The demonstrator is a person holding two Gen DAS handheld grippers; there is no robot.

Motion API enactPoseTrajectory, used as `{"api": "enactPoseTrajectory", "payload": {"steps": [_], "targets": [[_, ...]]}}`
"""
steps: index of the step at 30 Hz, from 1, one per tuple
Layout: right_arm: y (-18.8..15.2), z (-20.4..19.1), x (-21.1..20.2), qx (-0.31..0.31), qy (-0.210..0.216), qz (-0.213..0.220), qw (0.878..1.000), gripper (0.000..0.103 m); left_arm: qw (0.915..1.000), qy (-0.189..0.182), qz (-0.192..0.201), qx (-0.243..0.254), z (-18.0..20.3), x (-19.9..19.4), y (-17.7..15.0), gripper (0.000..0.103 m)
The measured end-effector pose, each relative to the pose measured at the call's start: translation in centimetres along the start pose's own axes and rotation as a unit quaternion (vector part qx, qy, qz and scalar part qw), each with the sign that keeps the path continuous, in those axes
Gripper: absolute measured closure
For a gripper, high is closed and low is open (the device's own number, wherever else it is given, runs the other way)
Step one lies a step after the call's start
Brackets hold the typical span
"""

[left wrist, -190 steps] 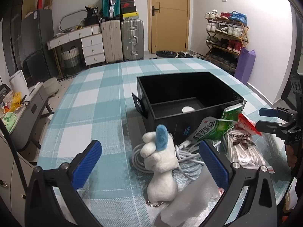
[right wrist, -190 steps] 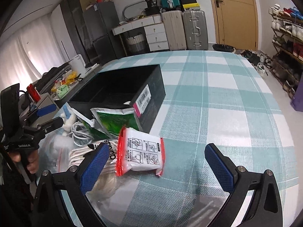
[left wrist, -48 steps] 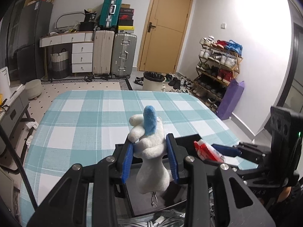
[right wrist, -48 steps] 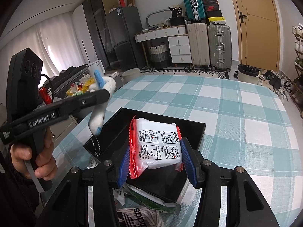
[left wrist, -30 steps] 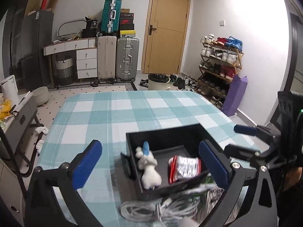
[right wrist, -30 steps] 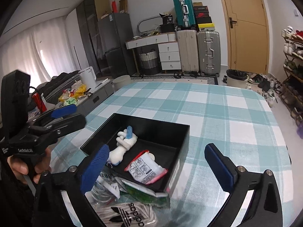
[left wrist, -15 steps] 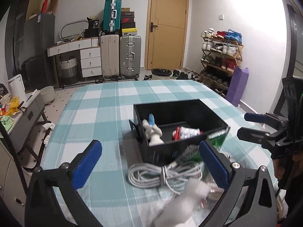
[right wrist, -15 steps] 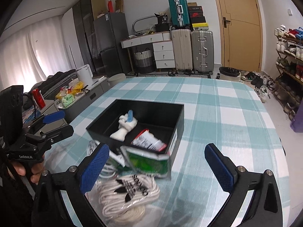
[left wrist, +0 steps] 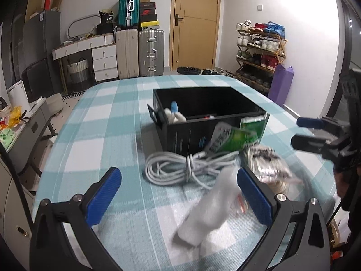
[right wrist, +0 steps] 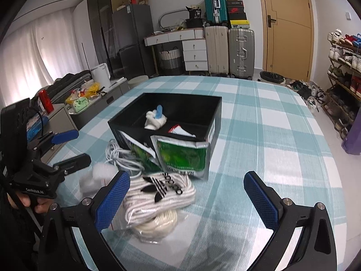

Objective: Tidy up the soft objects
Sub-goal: 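Withdraw both tools from the box back toward the remaining items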

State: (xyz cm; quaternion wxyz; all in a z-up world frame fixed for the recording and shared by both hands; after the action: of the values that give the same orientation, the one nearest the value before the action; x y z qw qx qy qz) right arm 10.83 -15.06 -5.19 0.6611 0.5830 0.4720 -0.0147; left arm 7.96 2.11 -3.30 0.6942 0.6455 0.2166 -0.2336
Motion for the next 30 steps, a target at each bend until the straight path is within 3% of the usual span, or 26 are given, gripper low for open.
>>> {"api": "enactPoseTrajectory", "payload": {"steps": [20,30], "targets": [[-2.8,0.9,-2.5,0.025,-0.021,-0.016,0.999,0.001,0.9992,-0.036,-0.006,0.014,1.0,-0.3,-1.7,0.0],[-5.2,-0.3,-0.4,0.013,-0.001,-0.055,0.998,0.001,0.9986,-0.049,-0.021,-0.005,0.7,0.1,-1.9,0.0]]}}
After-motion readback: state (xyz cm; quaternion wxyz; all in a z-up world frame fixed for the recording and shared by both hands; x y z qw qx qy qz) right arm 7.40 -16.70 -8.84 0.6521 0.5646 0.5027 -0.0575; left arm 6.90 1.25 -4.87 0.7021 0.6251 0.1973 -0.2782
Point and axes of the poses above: each gripper's, at about its wrist camera, not at the fingertips, and x roughly the way its jaws point, z to its right, y to its top, the point moved 7 cm from there along x, roughly the way its jaws point, and after that the axes turned 1 degree about -y, right-handed, at the moved point
